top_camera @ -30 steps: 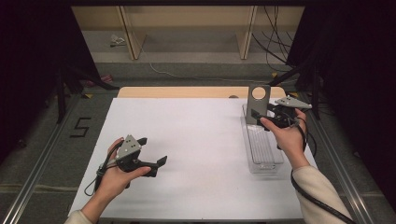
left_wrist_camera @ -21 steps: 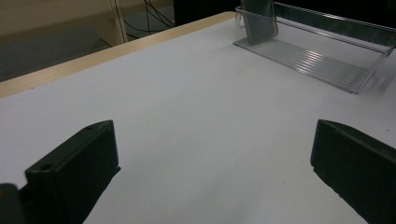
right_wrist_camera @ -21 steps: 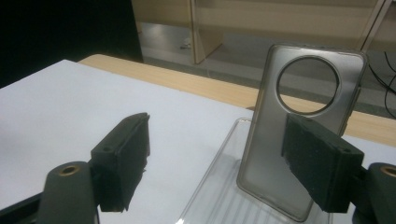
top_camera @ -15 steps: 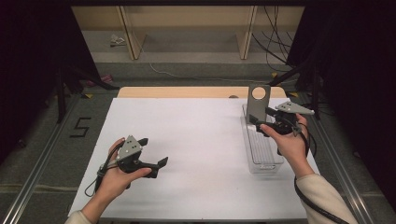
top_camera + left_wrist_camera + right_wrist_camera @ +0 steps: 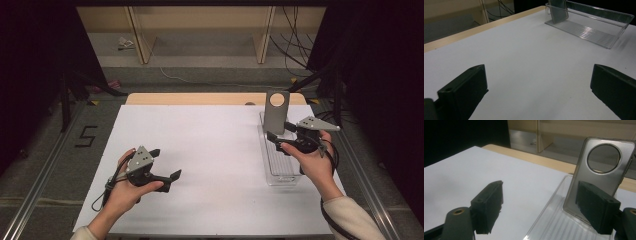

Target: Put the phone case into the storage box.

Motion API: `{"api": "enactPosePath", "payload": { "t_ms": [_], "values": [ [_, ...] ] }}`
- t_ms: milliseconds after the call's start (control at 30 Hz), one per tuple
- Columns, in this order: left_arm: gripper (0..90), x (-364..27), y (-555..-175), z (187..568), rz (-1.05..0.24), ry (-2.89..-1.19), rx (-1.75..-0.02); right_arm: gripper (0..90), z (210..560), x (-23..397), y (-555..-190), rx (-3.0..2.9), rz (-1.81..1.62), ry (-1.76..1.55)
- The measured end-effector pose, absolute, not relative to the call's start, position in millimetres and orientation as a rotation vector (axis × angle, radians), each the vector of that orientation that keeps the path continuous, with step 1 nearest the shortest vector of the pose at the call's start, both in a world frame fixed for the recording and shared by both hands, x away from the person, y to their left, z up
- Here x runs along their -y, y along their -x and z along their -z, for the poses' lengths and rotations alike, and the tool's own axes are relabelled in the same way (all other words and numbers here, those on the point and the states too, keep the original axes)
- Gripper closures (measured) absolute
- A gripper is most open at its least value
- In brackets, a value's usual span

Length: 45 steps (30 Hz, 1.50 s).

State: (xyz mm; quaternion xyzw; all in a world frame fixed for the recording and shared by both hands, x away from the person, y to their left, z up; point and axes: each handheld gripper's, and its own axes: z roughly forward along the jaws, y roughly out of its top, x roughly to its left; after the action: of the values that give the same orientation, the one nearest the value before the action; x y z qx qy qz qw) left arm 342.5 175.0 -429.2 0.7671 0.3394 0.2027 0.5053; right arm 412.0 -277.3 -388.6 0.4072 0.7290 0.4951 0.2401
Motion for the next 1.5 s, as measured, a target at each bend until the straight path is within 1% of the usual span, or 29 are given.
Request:
{"api": "enactPosePath", "payload": {
  "t_ms": [800, 1500],
  "values": [
    [0.4, -180.6, -333.4, 430.2, -0.486, -1.852, -0.813, 22.7, 397.5, 280.5, -378.9, -2.058, -1.387, -1.054],
    [0.5, -182.4, -331.4, 431.8, -0.482, -1.852, -0.811, 22.0, 404.1, 287.4, -359.9, -2.071, -1.412, -1.017]
  ]
}}
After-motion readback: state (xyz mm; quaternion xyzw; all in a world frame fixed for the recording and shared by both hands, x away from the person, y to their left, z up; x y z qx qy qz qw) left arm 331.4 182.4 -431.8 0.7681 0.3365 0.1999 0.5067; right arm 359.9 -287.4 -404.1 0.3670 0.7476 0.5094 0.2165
